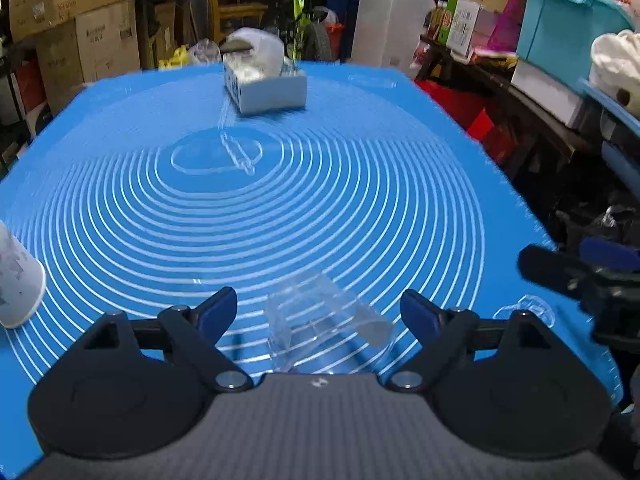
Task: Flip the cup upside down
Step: 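Lift the clear cup with the left tool and rotate it, then close the right tool on the cup while the left tool releases it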
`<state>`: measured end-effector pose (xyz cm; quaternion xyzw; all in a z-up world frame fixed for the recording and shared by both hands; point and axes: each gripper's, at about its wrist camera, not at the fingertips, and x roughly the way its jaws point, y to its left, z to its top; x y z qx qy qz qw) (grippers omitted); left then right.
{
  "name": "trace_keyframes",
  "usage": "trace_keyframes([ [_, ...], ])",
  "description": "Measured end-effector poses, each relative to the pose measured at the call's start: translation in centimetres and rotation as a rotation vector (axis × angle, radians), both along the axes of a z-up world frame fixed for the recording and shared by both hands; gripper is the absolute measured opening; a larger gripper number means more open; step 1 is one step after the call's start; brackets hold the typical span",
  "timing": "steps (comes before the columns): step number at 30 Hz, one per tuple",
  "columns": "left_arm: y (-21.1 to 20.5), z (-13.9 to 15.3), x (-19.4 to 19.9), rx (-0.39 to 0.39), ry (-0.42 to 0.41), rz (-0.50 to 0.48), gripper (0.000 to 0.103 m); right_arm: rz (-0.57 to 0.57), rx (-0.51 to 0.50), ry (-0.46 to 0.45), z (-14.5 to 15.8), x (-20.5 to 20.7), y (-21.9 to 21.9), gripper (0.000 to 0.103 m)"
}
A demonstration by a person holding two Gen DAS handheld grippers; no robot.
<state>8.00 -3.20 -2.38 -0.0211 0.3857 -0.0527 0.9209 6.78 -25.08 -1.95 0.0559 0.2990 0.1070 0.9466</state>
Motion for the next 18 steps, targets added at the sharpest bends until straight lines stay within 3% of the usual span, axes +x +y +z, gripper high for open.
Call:
trace_keyframes([
  [4,0.1,2.0,-1.1,0.032,-0.046,0.014,0.094,0.007,-0.006,-0.015,0.8,-0.4,0.0,0.100],
  [10,2.7,4.1,-2.5,-0.007,-0.052,0.083,0.097,0.040,-0.019,-0.020,2.2,-1.1,1.0,0.100],
  [18,6.4,3.2,-3.5,0.068,-0.022,0.134,0.097,0.071,-0.034,0.071,3.3,-0.7,3.5,0.100],
])
